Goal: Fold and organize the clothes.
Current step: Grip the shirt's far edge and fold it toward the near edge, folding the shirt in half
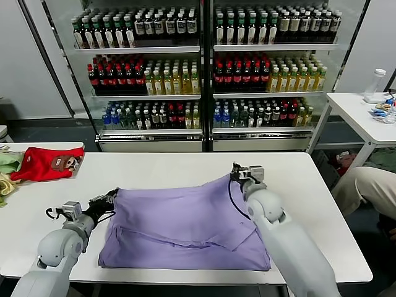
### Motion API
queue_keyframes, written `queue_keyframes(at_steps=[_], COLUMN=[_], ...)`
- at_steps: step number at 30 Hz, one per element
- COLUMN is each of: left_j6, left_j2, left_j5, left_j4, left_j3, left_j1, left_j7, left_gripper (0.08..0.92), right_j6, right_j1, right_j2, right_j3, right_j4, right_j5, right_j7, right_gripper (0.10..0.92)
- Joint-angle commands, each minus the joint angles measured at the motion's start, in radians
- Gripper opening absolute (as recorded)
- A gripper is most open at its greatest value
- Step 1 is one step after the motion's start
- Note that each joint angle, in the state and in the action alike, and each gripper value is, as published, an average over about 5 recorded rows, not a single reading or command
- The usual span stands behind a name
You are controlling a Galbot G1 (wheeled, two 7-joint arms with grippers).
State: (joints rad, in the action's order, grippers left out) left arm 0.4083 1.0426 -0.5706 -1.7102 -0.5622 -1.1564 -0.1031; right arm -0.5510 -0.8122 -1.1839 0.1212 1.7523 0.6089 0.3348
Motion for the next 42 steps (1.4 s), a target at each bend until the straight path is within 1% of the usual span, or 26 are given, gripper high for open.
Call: queue_keyframes(at_steps=[1, 8, 15, 23, 31, 38, 42], left_j6=[-0.067, -0.154, -0.168, -0.157, -0.116, -0.097, -0.089], left_j2=[0.005, 0.029, 0.017, 0.009, 0.013, 0.011, 0.006], left_j5=[-0.051, -0.048, -0.046, -0.04, -0.01, 0.016, 0.008], left_j4=[-0.136, -0.091, -0.067, -0.153, -0.237, -0.251, -0.26], left_j3=[-0.018, -0.006, -0.018, -0.027, -0.032, -0.038, -0.043], left_j1=[-0.167, -0.176, -0.165, -0.247, -0.329, -0.349, -0.343], left_j7=[0.041, 0.062, 0.065, 0.09, 0.115, 0.126, 0.126], left_gripper=[0.085, 0.085, 0.085, 0.085, 0.085, 0.085, 0.085], right_j6=[-0.009, -0.007, -0.005, -0.003, -0.003, 0.0, -0.002], right_j1=[-0.24, -0.376, -0.431, -0.476, -0.497, -0.497, -0.5], right_j2=[0.072, 0.09, 0.092, 0.093, 0.095, 0.095, 0.097], right_j3=[0.076, 0.13, 0.149, 0.157, 0.159, 0.162, 0.165], right_j4=[0.262, 0.364, 0.396, 0.411, 0.413, 0.403, 0.437], right_j5=[0.016, 0.01, 0.006, 0.001, 0.001, 0.001, 0.003], right_j7=[0.008, 0.012, 0.011, 0.009, 0.008, 0.008, 0.01], right_gripper=[0.114, 0.114, 0.114, 0.114, 0.114, 0.114, 0.114])
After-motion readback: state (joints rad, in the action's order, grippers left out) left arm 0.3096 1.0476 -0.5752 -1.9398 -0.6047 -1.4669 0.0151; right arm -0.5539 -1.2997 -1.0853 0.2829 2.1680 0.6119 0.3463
